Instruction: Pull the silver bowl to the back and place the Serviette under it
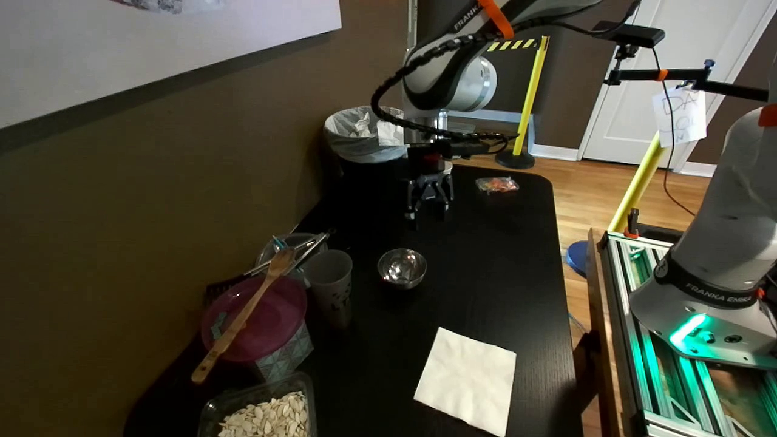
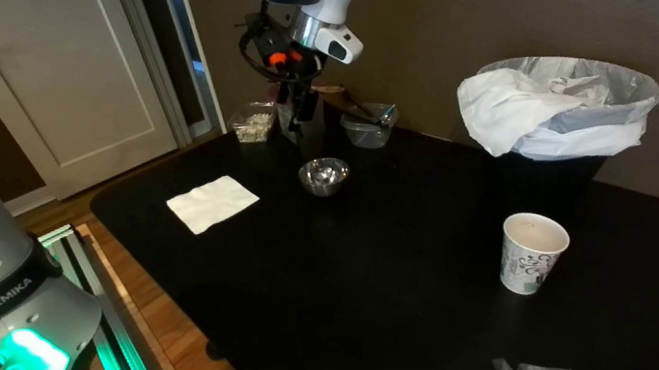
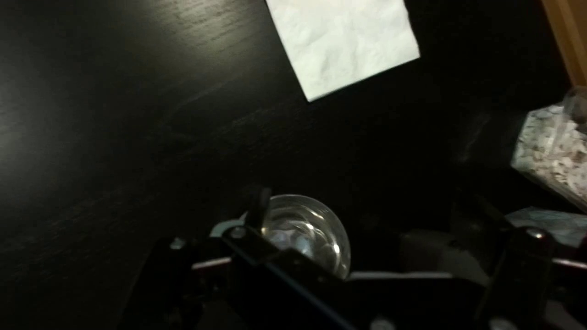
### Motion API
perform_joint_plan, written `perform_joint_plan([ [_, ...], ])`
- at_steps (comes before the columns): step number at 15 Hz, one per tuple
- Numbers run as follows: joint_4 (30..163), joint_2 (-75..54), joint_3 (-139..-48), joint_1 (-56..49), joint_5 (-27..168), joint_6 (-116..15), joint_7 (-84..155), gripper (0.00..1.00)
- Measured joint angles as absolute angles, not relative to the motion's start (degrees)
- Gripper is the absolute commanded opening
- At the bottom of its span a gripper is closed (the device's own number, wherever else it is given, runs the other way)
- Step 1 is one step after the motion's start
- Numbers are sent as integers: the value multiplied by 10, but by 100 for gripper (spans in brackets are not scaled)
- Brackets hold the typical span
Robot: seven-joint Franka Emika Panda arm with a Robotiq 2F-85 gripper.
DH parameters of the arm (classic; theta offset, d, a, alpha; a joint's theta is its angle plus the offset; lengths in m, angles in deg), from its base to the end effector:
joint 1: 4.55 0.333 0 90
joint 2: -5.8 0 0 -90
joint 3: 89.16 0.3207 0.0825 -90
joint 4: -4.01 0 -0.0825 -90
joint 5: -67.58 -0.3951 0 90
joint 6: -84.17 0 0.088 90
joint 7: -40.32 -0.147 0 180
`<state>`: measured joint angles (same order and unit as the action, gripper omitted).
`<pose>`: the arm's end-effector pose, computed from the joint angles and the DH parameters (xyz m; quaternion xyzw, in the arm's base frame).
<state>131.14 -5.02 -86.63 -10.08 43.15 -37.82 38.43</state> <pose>0.5176 0.0056 0.2339 -0.9605 0.1769 0.1345 0.1675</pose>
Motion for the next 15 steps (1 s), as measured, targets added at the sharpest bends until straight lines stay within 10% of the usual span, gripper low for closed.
perform_joint_plan([
  [15, 1375, -198, -837, -41, 400, -353, 279, 100],
])
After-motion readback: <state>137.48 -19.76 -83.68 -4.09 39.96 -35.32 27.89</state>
